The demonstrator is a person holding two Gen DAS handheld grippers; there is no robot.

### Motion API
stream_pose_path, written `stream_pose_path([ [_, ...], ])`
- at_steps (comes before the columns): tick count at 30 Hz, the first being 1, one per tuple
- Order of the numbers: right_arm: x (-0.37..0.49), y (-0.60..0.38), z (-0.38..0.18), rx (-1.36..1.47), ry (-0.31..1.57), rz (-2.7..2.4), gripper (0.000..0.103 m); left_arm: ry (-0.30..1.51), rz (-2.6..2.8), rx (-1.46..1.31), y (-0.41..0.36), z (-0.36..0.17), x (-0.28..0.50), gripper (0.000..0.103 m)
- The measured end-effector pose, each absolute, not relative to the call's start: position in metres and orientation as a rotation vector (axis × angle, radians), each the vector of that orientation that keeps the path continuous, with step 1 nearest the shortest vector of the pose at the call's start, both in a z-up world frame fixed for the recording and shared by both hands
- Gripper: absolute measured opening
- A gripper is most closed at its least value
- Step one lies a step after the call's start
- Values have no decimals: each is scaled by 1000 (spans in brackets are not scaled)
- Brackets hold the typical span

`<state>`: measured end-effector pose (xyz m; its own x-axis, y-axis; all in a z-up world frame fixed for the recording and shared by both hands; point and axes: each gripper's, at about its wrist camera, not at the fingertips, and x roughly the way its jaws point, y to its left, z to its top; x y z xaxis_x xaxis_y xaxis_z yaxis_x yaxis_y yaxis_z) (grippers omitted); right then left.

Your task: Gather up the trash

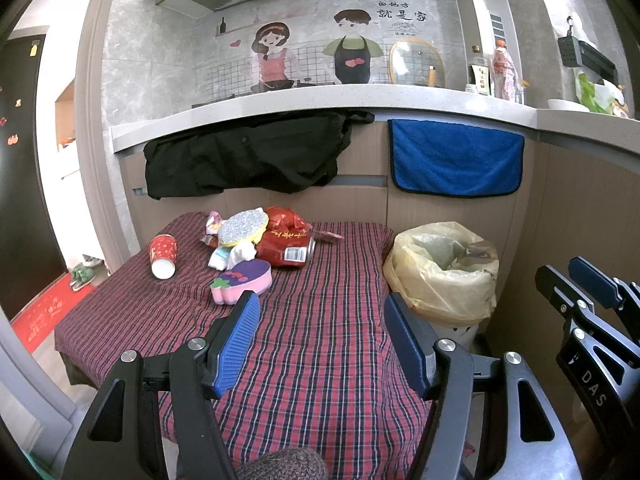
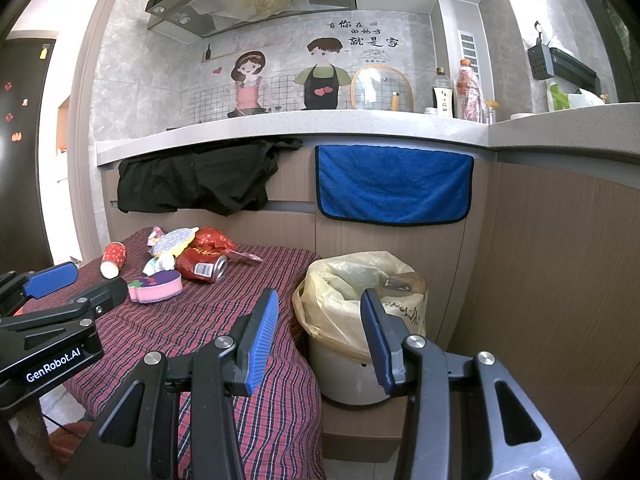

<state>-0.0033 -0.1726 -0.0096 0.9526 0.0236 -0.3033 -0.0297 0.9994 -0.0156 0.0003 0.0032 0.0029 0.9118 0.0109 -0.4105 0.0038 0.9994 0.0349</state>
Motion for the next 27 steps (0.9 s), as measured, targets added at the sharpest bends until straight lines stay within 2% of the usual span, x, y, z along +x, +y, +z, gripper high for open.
stream_pose_path([
  [27,-4,-173,-10,-22,307,21,41,431,13,24,10,0,0,65],
])
